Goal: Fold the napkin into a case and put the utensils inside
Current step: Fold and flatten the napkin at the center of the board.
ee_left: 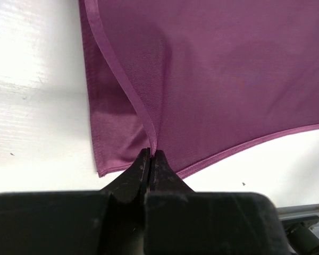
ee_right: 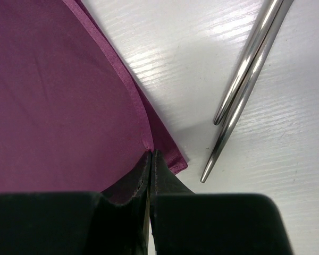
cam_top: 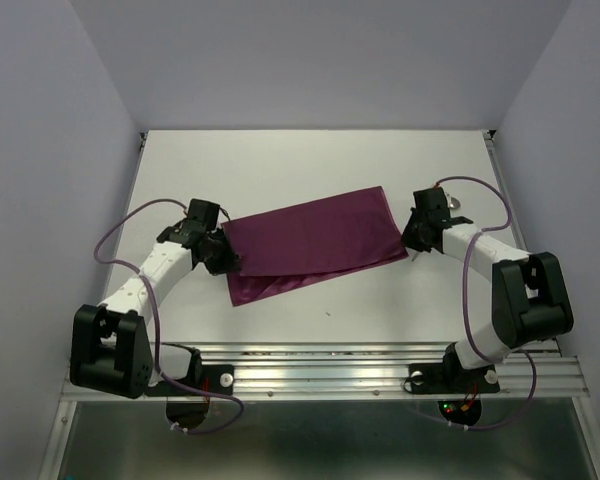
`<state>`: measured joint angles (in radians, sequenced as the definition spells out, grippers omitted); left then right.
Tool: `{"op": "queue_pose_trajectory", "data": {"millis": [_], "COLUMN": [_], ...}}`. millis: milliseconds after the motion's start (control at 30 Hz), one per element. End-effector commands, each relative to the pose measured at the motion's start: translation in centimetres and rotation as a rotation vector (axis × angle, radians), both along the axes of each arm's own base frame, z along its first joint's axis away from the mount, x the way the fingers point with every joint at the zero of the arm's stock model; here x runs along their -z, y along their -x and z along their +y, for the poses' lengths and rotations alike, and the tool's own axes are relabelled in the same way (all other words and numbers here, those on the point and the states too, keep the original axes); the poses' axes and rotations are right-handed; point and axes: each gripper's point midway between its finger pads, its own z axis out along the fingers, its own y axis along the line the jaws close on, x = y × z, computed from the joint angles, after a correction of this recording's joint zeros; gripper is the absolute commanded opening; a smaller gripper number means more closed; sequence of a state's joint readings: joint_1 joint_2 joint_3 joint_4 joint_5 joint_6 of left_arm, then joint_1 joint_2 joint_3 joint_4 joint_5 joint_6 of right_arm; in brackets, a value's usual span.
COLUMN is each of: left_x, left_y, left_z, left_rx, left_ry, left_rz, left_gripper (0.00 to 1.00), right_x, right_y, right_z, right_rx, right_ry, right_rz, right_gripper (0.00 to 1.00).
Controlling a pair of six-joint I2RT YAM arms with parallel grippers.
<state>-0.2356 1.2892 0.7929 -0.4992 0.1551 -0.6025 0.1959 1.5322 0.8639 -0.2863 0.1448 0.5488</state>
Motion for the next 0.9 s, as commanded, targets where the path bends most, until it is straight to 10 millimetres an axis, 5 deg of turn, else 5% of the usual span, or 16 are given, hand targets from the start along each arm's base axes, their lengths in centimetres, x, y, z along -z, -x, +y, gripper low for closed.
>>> {"op": "queue_pose_trajectory", "data": {"millis": [0,600,700,733,833,867], "left_x": [-4.1,-0.6,0.0,0.0,-0.3,-0.7], "left_y": [-0.6,2.3,2.6,2.8,3.0,2.9], "left_z": [0.0,0.5,0.2,0.0,-0.6,-0.6], "left_rx": [0.029,0.027,0.038,0.050,0.075,0.080], "left_ry": [0.002,-0.009,0.001,0.012,0.040,0.041], "left_rz": [-0.093,0.011,0.039,0.049,0.057,0.048], "left_gripper": [0.00,0.00,0.01,0.05,0.47,0.60], "right_x": [-2.9,-1.4,-1.2,-1.2,-2.3,-2.8], "right_y": [-1.4,-1.0,-1.2,-1.3,-2.0,-2.3], "right_z": [-0.1,0.0,0.1,0.1,-0.3,-0.7], "right_rx": [0.024,0.018,0.015,0.014,0.017,0.024], "right_ry": [-0.019,-0.019,-0.022,-0.021,0.009,0.029], "right_rz": [-0.087,-0.051,-0.045,-0.047,-0.072,-0.082], "right_gripper": [0.01,0.01,0.15,0.18,0.54,0.59]}}
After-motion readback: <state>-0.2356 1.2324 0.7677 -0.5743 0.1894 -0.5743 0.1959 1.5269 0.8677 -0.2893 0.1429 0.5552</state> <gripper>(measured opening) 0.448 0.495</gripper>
